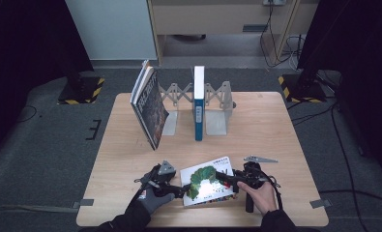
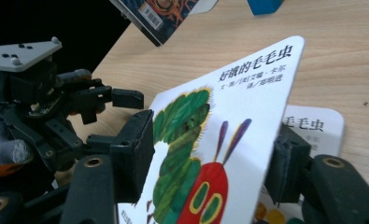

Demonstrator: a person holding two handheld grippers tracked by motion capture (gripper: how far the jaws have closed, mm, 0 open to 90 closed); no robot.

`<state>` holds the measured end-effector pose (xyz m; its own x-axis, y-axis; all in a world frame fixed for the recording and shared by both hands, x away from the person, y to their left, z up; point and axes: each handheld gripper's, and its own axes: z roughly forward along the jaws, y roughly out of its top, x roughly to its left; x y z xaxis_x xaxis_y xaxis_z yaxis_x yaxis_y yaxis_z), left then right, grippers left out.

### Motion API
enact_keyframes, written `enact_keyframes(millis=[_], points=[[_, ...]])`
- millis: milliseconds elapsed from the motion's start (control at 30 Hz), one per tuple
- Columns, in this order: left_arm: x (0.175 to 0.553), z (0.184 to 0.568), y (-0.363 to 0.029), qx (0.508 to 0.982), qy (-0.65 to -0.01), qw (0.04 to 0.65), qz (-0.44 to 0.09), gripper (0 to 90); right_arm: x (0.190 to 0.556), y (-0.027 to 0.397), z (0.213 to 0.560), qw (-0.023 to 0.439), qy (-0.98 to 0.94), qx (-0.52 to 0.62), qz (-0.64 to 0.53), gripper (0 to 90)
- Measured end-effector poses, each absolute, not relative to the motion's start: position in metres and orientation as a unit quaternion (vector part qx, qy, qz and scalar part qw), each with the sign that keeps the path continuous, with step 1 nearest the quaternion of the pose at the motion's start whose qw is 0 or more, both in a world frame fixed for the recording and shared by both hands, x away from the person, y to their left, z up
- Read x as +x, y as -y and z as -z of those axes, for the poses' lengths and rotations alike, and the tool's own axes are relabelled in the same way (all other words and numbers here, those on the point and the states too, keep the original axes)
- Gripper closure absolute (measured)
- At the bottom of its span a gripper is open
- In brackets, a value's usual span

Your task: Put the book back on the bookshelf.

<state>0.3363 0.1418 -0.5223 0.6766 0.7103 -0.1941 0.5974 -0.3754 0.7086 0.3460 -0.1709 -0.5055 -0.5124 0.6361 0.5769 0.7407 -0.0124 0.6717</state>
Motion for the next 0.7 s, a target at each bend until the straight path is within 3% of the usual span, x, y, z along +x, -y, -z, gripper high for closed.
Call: enact_keyframes(millis=[300, 700], points=[[0.337, 0.522, -0.141, 0.828, -0.394, 0.392, -0.073, 15.9, 0.354, 0.175, 0.509, 0.057, 0.720, -0.487, 0.491, 53.4], [0.338, 0.522, -0.141, 0.829, -0.394, 0.390, -0.072, 15.5, 0.358, 0.167, 0.515, 0.069, 0.734, -0.483, 0.472, 58.8]])
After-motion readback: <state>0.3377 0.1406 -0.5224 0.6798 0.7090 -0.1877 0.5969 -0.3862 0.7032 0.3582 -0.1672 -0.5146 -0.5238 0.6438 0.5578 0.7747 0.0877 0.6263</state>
